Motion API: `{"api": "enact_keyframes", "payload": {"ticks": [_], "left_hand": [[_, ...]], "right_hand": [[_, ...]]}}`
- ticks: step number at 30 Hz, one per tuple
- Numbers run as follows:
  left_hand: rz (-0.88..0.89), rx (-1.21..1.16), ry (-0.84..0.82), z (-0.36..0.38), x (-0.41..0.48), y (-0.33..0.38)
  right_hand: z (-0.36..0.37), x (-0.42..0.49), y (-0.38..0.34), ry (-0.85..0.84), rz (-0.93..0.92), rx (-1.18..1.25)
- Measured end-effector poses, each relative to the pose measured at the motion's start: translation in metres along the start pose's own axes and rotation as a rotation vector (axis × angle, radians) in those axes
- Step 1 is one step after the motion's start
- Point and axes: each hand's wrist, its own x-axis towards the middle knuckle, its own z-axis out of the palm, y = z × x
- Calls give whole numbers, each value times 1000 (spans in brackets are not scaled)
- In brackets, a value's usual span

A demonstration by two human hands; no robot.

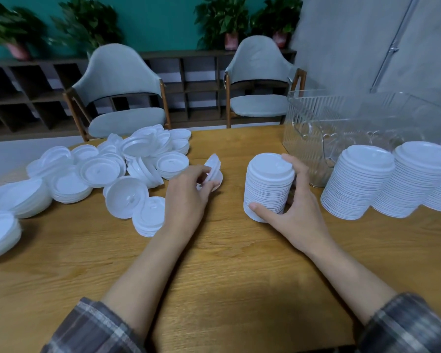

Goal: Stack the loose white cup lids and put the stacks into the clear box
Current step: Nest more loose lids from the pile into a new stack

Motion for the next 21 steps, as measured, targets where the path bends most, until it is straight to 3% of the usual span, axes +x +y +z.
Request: {"api": "enact_keyframes", "payload": {"ticks": [5,10,13,21], "left_hand": [[-4,-246,93,-11,-1,22],[-258,-606,44,-17,6,31],[-316,-763,-25,-22,7,42],[-87,-697,-119,-18,-2,54]], "right_hand": [[1,0,-1,26,-2,84],[2,4,-2,52,6,181],[3,4,-4,34,-5,211],[5,-1,-9,-56,-59,186]]}}
